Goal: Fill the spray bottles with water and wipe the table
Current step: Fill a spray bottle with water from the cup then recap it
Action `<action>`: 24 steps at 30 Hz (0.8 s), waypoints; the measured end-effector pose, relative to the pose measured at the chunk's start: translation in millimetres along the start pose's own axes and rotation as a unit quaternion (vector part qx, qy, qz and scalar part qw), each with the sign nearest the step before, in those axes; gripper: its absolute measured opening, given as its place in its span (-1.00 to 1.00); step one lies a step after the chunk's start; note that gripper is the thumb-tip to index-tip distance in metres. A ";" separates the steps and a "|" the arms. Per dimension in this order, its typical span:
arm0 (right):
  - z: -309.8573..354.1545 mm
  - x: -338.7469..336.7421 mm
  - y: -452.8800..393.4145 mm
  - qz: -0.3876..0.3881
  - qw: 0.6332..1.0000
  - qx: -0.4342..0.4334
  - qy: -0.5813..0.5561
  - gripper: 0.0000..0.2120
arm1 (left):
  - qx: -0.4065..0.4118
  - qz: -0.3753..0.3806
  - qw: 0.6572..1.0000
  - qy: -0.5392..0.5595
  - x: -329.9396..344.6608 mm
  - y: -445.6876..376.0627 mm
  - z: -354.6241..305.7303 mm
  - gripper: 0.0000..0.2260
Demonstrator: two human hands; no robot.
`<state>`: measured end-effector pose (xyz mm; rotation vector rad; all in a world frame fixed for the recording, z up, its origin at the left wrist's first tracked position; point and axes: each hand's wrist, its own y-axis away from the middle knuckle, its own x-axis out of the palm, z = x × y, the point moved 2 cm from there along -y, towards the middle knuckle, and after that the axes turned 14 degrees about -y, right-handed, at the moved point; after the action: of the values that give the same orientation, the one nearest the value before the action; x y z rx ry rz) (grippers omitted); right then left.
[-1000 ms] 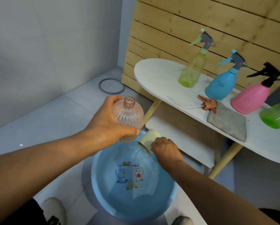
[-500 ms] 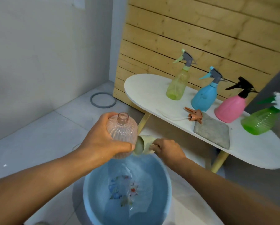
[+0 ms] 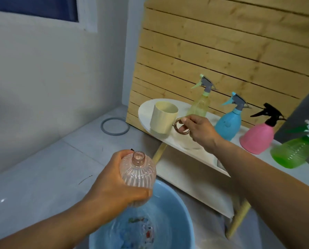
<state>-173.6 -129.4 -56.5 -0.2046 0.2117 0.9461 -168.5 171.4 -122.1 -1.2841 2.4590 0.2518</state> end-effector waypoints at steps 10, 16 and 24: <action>-27.7 15.3 -36.6 -0.023 0.999 0.047 0.008 -0.78 | 0.002 -0.003 1.000 -0.007 0.0 -4.5 -2.4 -0.11; -41.7 16.6 -40.1 -0.034 0.998 0.053 -0.003 -0.77 | 0.004 0.005 1.000 -0.014 1.1 -4.9 -2.4 -0.11; -45.5 13.5 -43.1 -0.033 0.998 0.055 0.001 -0.78 | 0.010 0.019 1.000 -0.010 5.1 -3.9 -5.5 -0.12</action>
<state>-134.8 -155.4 -100.3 -0.1113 0.2568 0.8666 -169.2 163.7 -119.0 -1.2207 2.4647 0.2474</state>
